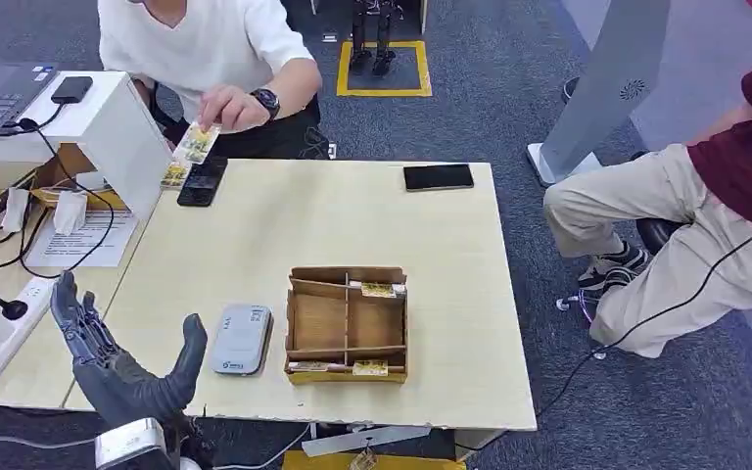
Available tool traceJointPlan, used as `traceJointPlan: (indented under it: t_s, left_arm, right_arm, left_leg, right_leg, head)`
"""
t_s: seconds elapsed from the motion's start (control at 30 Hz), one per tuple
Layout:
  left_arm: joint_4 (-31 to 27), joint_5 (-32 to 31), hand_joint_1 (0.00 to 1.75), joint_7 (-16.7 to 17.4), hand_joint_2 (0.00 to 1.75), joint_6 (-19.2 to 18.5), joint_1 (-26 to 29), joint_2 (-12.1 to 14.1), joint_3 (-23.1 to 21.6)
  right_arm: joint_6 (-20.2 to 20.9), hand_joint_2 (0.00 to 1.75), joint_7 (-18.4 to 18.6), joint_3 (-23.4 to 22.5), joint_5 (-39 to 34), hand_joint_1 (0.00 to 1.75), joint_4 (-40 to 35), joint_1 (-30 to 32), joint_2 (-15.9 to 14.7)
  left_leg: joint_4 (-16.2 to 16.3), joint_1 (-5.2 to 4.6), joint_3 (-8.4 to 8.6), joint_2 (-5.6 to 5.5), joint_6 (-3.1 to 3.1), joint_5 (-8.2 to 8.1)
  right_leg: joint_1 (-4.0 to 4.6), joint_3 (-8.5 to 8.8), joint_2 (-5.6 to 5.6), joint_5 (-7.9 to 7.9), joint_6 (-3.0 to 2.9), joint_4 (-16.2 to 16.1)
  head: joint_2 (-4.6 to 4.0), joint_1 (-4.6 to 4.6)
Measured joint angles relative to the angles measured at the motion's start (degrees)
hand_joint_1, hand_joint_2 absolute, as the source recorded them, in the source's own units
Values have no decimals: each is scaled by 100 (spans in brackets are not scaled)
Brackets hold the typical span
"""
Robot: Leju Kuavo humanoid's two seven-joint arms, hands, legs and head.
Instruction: Pass the card to the sensor for recognition and then transmit it.
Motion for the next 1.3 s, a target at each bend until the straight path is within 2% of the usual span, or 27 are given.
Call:
traceJointPlan:
  t_s: [0.07,0.1,0.13,0.23,0.3,0.4,0.73,0.77,0.8,0.83,0.97,1.07,1.1,1.2,1.23,1.3]
  left_arm:
    - [0,0,31,0,175,0,0,0,0]
    - [2,0,84,0,175,0,0,0,0]
    - [2,0,152,0,175,0,0,0,0]
    - [4,-2,148,0,175,0,0,0,0]
    - [4,-7,119,0,175,0,0,0,0]
    - [4,-9,101,0,175,0,0,0,0]
    - [7,-13,101,0,175,0,0,0,2]
    - [7,-13,72,0,175,0,0,0,2]
    - [7,-13,17,0,175,0,0,0,4]
    - [7,-15,0,0,175,0,0,0,4]
    - [26,-179,0,10,175,0,0,-9,50]
    - [188,-737,0,190,175,0,-86,-17,192]
    - [274,-978,0,206,0,0,-177,-22,282]
    - [546,-1453,0,229,0,0,-440,-35,631]
    - [655,-1534,0,227,175,0,-548,-39,784]
    - [754,-1721,0,158,175,0,-664,-57,963]
  right_arm:
    - [0,175,0,0,0,0,0,0,0]
    - [0,175,0,0,0,0,0,0,0]
    - [0,175,0,0,0,0,0,0,0]
    - [0,175,0,0,-2,0,0,0,0]
    - [0,175,0,0,-4,0,0,0,0]
    - [0,175,0,0,-13,0,0,0,0]
    - [0,175,0,0,-22,0,0,0,0]
    - [0,175,0,0,-20,0,2,0,0]
    - [0,175,0,0,-22,0,2,0,0]
    - [0,175,0,0,-20,0,2,0,0]
    - [0,175,-9,0,76,0,4,0,0]
    - [0,175,-26,0,264,0,44,-4,-13]
    - [0,175,-28,0,333,0,68,-10,-22]
    - [0,175,-28,0,474,0,133,-27,-39]
    - [0,175,-28,0,501,0,146,-30,-44]
    - [0,175,-57,2,562,0,177,-31,-52]
  left_leg:
    - [0,0,0,0,0,0]
    - [0,0,0,0,0,0]
    - [0,0,0,0,0,0]
    - [0,0,0,0,0,0]
    - [0,0,0,0,0,0]
    - [0,0,0,0,0,0]
    - [0,0,0,0,0,0]
    - [0,0,0,0,0,0]
    - [0,0,0,0,0,0]
    - [0,0,0,0,0,0]
    - [0,0,1,0,0,0]
    - [0,0,2,0,0,0]
    - [0,0,2,0,0,1]
    - [0,0,5,1,-2,2]
    - [0,1,5,1,-1,4]
    - [0,1,6,1,-1,4]
  right_leg:
    - [0,0,0,0,0,0]
    - [0,0,0,0,0,0]
    - [0,0,0,0,0,0]
    - [0,0,0,0,0,0]
    - [0,0,0,0,0,0]
    - [0,0,0,0,0,0]
    - [0,0,0,0,0,0]
    - [0,0,0,0,0,0]
    - [0,0,0,0,0,0]
    - [0,0,0,0,0,0]
    - [0,-1,0,0,0,0]
    - [0,-1,0,0,0,0]
    - [0,0,0,0,0,0]
    - [0,0,3,3,0,0]
    - [1,1,3,3,-1,0]
    - [1,1,3,4,-2,0]
  head:
    - [0,0]
    - [0,0]
    - [0,0]
    - [0,0]
    - [0,0]
    - [0,0]
    - [0,0]
    - [0,0]
    - [0,0]
    - [0,0]
    - [0,0]
    - [0,0]
    - [-2,0]
    - [-2,-2]
    - [0,0]
    - [0,0]
